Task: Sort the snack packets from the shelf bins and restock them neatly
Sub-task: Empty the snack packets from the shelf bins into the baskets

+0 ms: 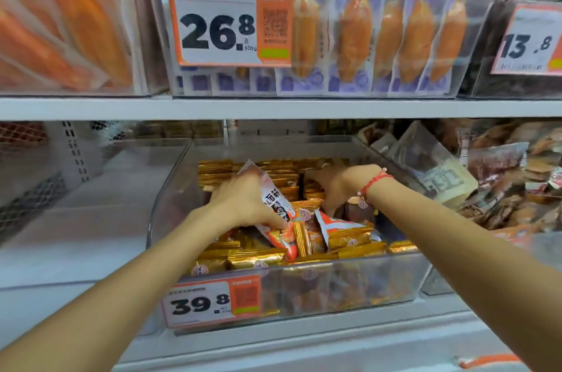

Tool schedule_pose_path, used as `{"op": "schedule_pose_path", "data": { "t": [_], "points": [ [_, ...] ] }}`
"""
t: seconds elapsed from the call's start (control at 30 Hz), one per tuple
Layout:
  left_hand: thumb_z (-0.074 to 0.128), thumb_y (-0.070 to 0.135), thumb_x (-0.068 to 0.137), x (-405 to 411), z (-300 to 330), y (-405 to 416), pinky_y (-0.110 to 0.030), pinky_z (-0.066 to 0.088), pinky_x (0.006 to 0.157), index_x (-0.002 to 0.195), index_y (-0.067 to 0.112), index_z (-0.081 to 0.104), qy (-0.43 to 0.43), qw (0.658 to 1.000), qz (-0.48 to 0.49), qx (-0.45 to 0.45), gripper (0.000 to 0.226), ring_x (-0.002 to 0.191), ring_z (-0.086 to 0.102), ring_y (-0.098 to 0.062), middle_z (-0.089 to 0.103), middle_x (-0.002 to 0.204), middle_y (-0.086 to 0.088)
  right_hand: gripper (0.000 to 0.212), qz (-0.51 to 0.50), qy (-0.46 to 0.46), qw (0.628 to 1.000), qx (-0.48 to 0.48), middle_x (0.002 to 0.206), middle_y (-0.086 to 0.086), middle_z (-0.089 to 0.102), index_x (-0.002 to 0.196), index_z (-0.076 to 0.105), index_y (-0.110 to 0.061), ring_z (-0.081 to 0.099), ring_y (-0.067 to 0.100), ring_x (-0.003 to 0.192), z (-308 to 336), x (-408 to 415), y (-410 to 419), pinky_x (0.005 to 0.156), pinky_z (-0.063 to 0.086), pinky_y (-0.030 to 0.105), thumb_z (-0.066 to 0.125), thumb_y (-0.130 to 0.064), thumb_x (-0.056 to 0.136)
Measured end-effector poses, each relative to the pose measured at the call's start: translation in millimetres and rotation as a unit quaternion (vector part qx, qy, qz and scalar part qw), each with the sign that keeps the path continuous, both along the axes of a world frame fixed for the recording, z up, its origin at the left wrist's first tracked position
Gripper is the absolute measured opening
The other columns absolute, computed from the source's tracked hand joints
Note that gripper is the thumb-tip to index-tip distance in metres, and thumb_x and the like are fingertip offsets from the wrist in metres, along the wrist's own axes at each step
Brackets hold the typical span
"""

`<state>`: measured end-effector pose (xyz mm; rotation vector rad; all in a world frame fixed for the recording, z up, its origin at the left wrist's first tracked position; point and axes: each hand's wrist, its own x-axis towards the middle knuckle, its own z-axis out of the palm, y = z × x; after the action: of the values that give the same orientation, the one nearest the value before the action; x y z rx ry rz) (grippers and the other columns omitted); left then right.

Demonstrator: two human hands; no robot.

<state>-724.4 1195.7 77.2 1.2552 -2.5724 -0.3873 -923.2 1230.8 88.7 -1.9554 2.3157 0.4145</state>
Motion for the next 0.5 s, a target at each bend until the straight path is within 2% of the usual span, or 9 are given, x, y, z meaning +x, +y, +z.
{"op": "schedule_pose_path", "data": {
  "t": [0.1, 0.23, 0.3, 0.4, 0.5],
  "points": [
    [0.089, 0.05, 0.053, 9.3, 3.5, 17.9, -0.029, 0.044, 0.067, 0.119, 0.024, 0.044, 0.05, 0.999, 0.005, 0.005, 0.084, 0.089, 0.055, -0.015, 0.055, 0.101, 0.009, 0.088, 0.0, -0.04, 0.999, 0.027, 0.145, 0.005, 0.042, 0.147, 0.024, -0.029, 0.048, 0.029, 0.124, 4.9, 0.2, 8.8, 0.1, 0.046, 0.043, 0.075, -0.024, 0.076],
    [0.09, 0.043, 0.058, 26.0, 14.7, 41.0, -0.037, 0.049, 0.081, 0.136, 0.026, 0.038, 0.112, 0.992, 0.042, -0.047, 0.095, 0.107, 0.061, -0.027, 0.062, 0.122, 0.0, 0.074, 0.027, -0.043, 0.998, -0.045, 0.138, 0.006, 0.051, 0.146, 0.029, -0.031, 0.053, 0.029, 0.116, 5.8, 3.1, 35.7, 0.096, 0.048, 0.04, 0.066, -0.021, 0.082],
    [0.088, 0.041, 0.062, 35.6, 23.6, 56.3, -0.038, 0.047, 0.079, 0.135, 0.028, 0.038, 0.146, 0.984, 0.057, -0.082, 0.089, 0.108, 0.06, -0.034, 0.064, 0.119, -0.005, 0.074, 0.03, -0.01, 0.994, -0.106, 0.136, 0.007, 0.052, 0.147, 0.028, -0.031, 0.053, 0.03, 0.118, 9.9, 5.2, 54.4, 0.093, 0.048, 0.037, 0.065, -0.022, 0.084],
    [0.082, 0.038, 0.069, 47.0, 34.0, 75.8, -0.037, 0.043, 0.065, 0.123, 0.033, 0.038, 0.205, 0.967, 0.051, -0.144, 0.069, 0.094, 0.062, -0.036, 0.066, 0.1, -0.003, 0.077, 0.045, 0.027, 0.978, -0.203, 0.138, 0.009, 0.05, 0.148, 0.027, -0.032, 0.052, 0.032, 0.12, 18.5, 8.5, 78.5, 0.092, 0.046, 0.039, 0.068, -0.032, 0.083],
    [0.08, 0.037, 0.072, 61.6, 40.9, 102.8, -0.039, 0.046, 0.064, 0.12, 0.039, 0.035, 0.264, 0.946, 0.032, -0.186, 0.066, 0.091, 0.063, -0.037, 0.068, 0.101, -0.001, 0.072, 0.06, 0.02, 0.958, -0.279, 0.13, 0.006, 0.05, 0.145, 0.03, -0.035, 0.057, 0.035, 0.11, 30.4, 18.0, 111.1, 0.08, 0.048, 0.043, 0.068, -0.038, 0.084]
  ]
}}
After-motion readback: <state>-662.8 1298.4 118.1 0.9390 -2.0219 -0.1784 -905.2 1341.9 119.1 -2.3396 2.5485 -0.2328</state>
